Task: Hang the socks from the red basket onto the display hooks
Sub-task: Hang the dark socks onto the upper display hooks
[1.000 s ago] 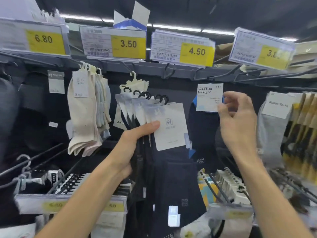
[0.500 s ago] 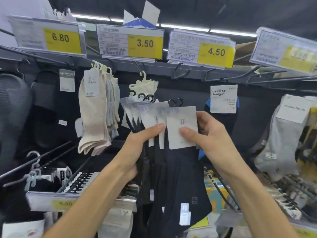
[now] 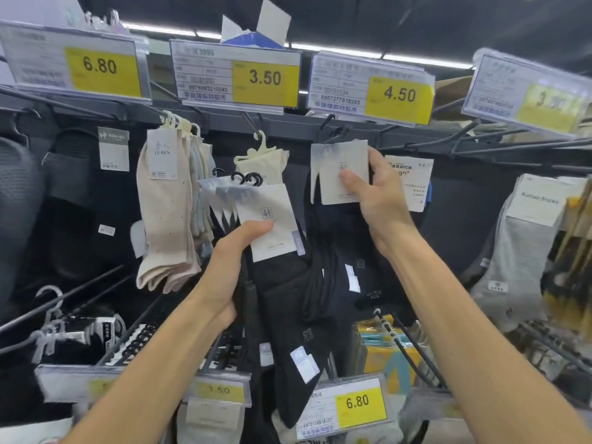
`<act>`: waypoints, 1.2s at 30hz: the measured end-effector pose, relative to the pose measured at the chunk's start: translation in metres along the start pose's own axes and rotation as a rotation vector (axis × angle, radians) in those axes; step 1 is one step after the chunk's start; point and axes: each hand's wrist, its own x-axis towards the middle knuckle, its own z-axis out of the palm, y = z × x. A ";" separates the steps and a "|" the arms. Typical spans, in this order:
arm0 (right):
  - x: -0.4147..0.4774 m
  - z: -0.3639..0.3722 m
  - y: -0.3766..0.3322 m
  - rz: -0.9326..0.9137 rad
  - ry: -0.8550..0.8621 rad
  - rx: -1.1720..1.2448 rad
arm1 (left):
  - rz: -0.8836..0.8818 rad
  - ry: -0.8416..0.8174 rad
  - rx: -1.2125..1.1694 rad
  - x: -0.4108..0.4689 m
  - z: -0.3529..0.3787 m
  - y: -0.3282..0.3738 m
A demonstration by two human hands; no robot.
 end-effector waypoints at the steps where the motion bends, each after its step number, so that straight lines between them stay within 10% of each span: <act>1: 0.002 0.003 0.004 -0.019 -0.024 -0.011 | -0.007 -0.010 0.000 0.000 0.000 0.000; 17: -0.010 -0.001 0.005 -0.077 0.031 -0.564 | -0.009 -0.064 0.009 -0.002 -0.003 -0.001; 24: -0.076 0.009 -0.037 -0.032 -0.369 -0.378 | 0.111 -0.161 0.042 -0.003 0.000 -0.002; 36: -0.070 -0.002 -0.020 0.120 -0.354 -0.064 | 0.100 -0.174 -0.072 -0.006 0.004 -0.001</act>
